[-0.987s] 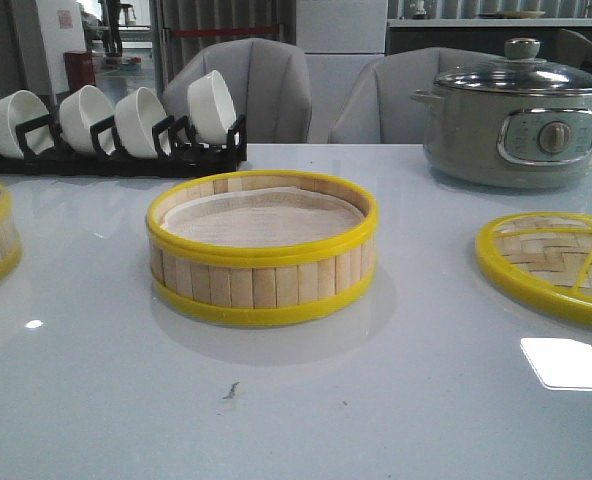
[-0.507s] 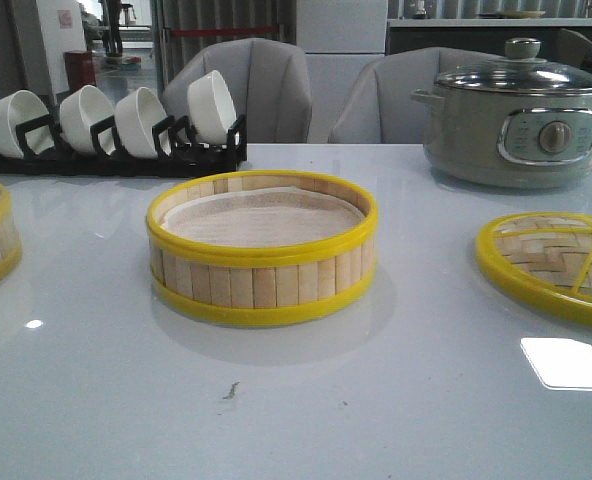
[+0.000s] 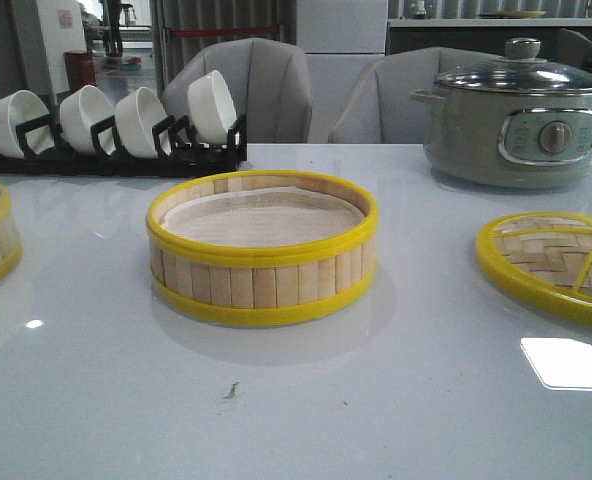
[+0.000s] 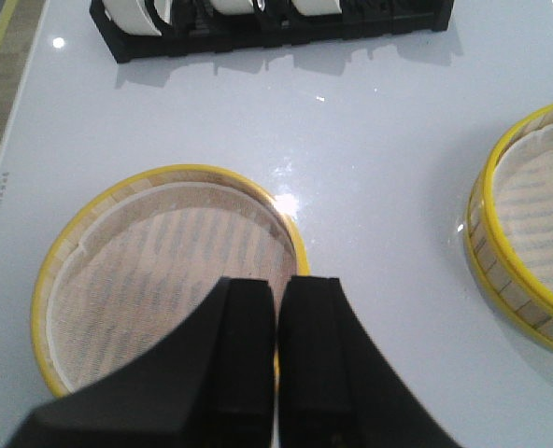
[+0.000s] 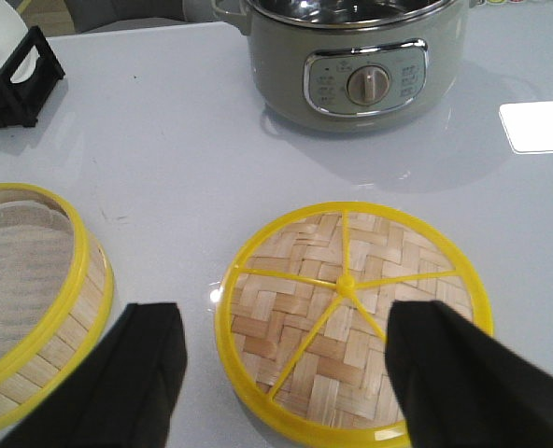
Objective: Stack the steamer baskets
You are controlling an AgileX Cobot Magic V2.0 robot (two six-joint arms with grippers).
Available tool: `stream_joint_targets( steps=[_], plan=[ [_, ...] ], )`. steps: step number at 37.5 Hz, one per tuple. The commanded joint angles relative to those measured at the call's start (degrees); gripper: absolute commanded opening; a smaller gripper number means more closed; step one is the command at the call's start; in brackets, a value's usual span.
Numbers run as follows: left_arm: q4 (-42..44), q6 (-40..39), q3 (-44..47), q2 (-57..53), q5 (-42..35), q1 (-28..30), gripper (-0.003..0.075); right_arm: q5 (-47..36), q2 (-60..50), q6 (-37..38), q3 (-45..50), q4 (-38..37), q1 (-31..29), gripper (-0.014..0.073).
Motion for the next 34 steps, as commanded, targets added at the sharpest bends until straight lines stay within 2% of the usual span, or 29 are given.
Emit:
stream_joint_targets(
  steps=[1,6,8,24,34],
  plan=[
    [-0.52,-0.07,-1.94,1.66,-3.44,-0.19,0.0276,-4.08,-0.39,-0.1,-2.21,0.27,0.01,0.057],
    [-2.89,-0.07,-1.94,6.99,-3.89,-0.19,0.0468,-3.59,-0.39,-0.1,-2.21,0.27,0.01,0.057],
    [-3.01,-0.07,-1.94,9.05,-4.15,-0.19,0.0497,-3.26,-0.22,-0.1,-2.21,0.27,0.01,0.057],
    [-2.38,-0.07,-2.31,22.99,-12.59,-0.18,0.0496,0.17,2.96,-0.1,-2.16,0.32,0.01,0.057],
    [-2.38,-0.07,-7.31,30.51,-12.49,-0.18,0.0496,-0.21,3.5,-0.1,-2.16,0.32,0.01,0.057]
  ],
)
